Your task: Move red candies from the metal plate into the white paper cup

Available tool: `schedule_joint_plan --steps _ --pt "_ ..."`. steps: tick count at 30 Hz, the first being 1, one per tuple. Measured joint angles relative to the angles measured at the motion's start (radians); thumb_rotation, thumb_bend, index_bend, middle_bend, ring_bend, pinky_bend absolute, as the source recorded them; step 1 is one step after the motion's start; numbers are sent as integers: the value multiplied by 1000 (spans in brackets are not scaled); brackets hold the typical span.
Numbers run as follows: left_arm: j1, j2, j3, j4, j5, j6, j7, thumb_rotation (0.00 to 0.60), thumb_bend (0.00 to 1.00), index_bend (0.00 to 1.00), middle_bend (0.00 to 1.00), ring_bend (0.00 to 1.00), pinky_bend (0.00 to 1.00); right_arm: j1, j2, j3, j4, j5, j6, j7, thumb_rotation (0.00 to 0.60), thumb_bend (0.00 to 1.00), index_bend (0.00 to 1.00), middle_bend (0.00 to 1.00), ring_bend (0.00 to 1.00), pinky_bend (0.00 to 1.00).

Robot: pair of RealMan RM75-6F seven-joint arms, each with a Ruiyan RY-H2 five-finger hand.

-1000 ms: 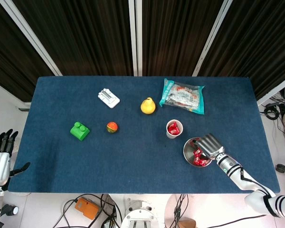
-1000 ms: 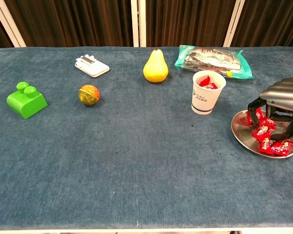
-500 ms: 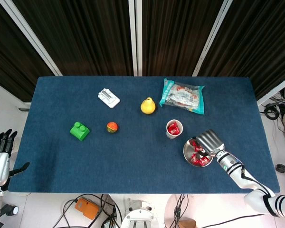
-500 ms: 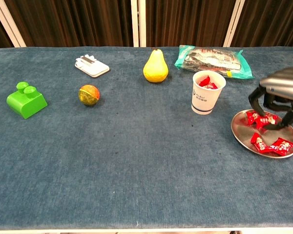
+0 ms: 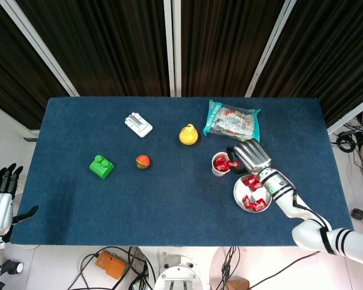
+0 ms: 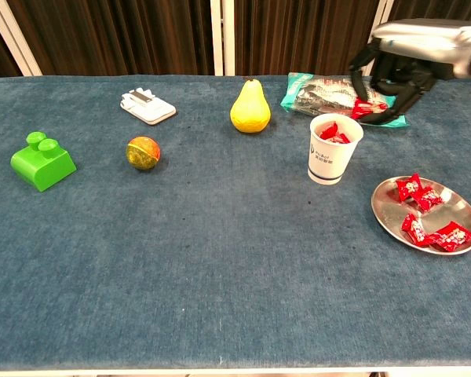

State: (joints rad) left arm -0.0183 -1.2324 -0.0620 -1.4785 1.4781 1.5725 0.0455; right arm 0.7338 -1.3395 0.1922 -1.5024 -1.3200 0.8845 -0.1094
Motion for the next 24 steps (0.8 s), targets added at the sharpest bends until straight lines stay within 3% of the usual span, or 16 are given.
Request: schedule_joint_plan --steps 9,18,24 --pt "2 5 2 -4 -1 0 8 600 0 0 0 0 0 49 -80 11 80 33 -44 15 600 469 643 968 1000 1000" --pt "-1 2 2 -2 -2 -7 9 600 0 0 0 0 0 58 -92 0 91 42 -50 18 600 469 507 968 1000 1000" --pt "-3 0 1 2 -2 -10 6 600 0 0 0 0 0 50 -83 -3 80 27 -22 29 600 470 480 968 1000 1000"
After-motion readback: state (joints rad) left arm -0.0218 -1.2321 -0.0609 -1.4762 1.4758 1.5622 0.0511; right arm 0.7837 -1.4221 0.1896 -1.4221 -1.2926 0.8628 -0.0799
